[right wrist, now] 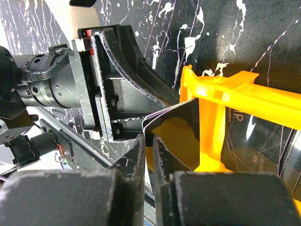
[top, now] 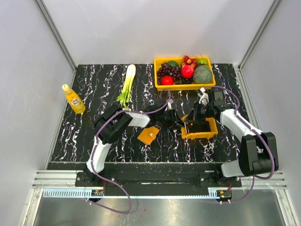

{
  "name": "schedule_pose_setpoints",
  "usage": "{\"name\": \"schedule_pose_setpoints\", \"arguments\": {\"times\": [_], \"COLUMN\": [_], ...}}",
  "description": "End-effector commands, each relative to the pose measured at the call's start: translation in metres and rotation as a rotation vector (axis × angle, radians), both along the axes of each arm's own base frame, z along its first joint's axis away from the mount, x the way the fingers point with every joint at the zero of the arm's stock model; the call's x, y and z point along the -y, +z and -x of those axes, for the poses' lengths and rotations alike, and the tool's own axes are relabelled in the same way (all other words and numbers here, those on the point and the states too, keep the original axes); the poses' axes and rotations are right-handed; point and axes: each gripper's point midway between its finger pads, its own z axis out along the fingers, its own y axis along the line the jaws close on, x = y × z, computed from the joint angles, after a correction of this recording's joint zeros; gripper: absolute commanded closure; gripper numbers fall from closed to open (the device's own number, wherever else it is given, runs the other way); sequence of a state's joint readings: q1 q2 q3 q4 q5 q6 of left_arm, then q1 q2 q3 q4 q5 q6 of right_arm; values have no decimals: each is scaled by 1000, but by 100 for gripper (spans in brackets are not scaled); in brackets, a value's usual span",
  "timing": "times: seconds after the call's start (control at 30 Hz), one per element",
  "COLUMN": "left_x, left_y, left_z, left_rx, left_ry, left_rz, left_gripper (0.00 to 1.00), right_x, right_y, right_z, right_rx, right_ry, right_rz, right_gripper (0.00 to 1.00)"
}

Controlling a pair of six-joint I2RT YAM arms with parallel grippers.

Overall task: Put the credit cards into the card holder
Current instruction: Pick up the credit card from the storage box.

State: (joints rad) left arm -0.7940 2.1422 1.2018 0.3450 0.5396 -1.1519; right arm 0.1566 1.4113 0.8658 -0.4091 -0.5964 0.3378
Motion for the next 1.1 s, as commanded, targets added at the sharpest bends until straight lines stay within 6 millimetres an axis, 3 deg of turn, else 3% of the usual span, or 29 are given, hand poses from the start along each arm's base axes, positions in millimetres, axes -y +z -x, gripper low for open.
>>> {"name": "schedule_pose_setpoints", "arguments": {"times": [0.0,0.27,0.57,0.93,1.07], "left_x": [8,6,7,5,5], "left_y": [12,10,11,10,11], "left_z": [0,0,0,1,1], "left_rx": [47,46,46,46,46], "left_ry": [-16,-15,-18,-11,-12], "left_rz": [22,15,21,20,22], "left_gripper": [67,67,67,67,67], "right_x": [-19,-2,-2,20,17], "right_y": [16,25,37,19,37], "right_z": [7,-1,1,0,-4], "right_rx": [-8,49,63,35,68], "right_ry": [62,3,24,-18,-39], "right_rz": [-99,14,20,160,132], "right_gripper": [93,100,100,100,100]}}
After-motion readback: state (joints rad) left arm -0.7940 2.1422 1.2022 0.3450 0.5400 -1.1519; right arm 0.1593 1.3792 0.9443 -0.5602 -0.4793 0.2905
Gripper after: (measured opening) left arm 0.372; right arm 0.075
